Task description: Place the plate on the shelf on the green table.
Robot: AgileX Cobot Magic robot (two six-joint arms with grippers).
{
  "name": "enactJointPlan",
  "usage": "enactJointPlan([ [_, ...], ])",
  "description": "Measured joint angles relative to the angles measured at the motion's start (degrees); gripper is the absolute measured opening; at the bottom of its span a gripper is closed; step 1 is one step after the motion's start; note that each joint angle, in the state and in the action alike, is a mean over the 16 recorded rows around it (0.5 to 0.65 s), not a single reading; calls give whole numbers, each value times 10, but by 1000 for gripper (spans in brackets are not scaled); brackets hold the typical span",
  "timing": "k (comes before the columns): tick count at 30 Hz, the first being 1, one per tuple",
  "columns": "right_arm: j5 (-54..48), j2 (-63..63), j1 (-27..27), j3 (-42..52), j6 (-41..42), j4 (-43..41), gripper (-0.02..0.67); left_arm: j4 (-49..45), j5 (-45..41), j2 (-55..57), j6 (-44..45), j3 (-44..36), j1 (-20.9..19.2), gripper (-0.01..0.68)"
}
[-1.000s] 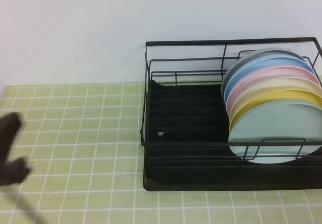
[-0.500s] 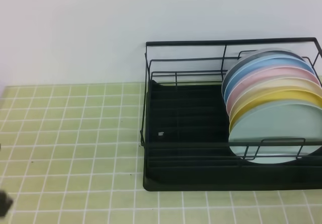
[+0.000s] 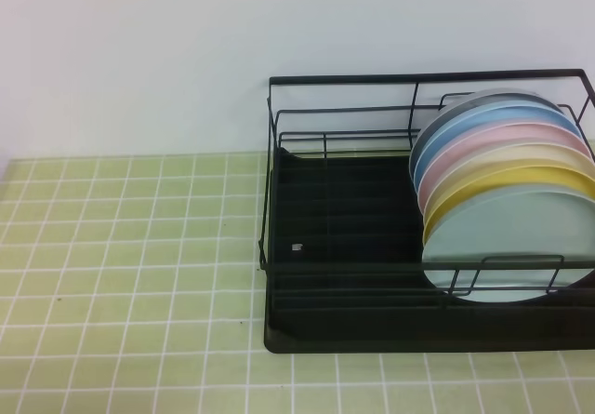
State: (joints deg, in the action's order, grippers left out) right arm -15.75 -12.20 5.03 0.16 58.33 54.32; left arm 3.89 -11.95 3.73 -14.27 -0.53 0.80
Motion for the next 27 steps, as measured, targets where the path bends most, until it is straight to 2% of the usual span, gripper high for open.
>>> enactJointPlan([
  [8, -1, 0, 0, 0, 0, 0, -4, -29, -51, -49, 0, -17, -25, 0],
  [27, -3, 1, 0, 0, 0, 0, -4, -57, -43, -52, 1, -18, -27, 0],
])
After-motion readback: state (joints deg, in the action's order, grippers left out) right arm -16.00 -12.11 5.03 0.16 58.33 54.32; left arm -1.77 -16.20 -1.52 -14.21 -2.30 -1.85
